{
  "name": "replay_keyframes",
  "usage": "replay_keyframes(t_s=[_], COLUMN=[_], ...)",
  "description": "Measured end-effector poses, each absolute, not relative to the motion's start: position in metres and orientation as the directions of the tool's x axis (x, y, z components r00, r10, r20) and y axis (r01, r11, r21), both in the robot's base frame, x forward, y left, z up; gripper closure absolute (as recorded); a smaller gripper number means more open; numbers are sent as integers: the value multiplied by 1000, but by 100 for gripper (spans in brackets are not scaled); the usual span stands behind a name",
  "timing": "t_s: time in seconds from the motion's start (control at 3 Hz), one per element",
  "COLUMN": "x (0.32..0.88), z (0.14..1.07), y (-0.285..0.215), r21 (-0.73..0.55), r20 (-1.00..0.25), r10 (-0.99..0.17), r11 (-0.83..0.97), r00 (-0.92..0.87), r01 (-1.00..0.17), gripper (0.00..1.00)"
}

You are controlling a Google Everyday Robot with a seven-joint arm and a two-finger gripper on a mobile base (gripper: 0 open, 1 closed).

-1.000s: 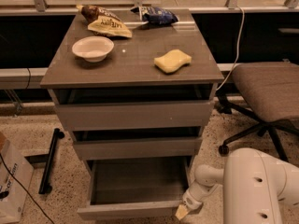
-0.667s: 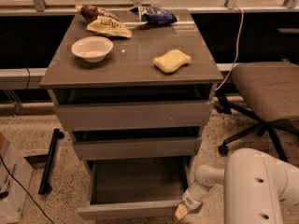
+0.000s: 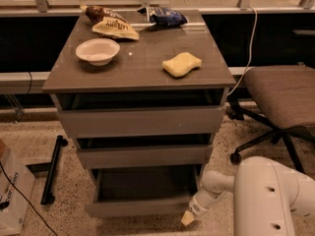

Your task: Close bottom drawer

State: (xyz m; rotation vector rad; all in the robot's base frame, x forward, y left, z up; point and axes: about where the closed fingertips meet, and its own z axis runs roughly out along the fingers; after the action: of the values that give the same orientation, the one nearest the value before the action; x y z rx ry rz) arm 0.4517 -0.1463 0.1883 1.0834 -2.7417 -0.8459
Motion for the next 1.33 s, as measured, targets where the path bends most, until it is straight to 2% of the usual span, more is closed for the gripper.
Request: replay_keyframes(t_s=[0.33, 1.0, 1.33], x=[452, 500, 510], z=[188, 182, 183], y=[-146, -129, -129], r21=[519, 416, 403], r20=[-128, -237, -256], r10=[-651, -684, -678], r11=[599, 570, 573], r00=[-748, -690, -689], r01=[-610, -708, -713], gripper=[100, 100, 100])
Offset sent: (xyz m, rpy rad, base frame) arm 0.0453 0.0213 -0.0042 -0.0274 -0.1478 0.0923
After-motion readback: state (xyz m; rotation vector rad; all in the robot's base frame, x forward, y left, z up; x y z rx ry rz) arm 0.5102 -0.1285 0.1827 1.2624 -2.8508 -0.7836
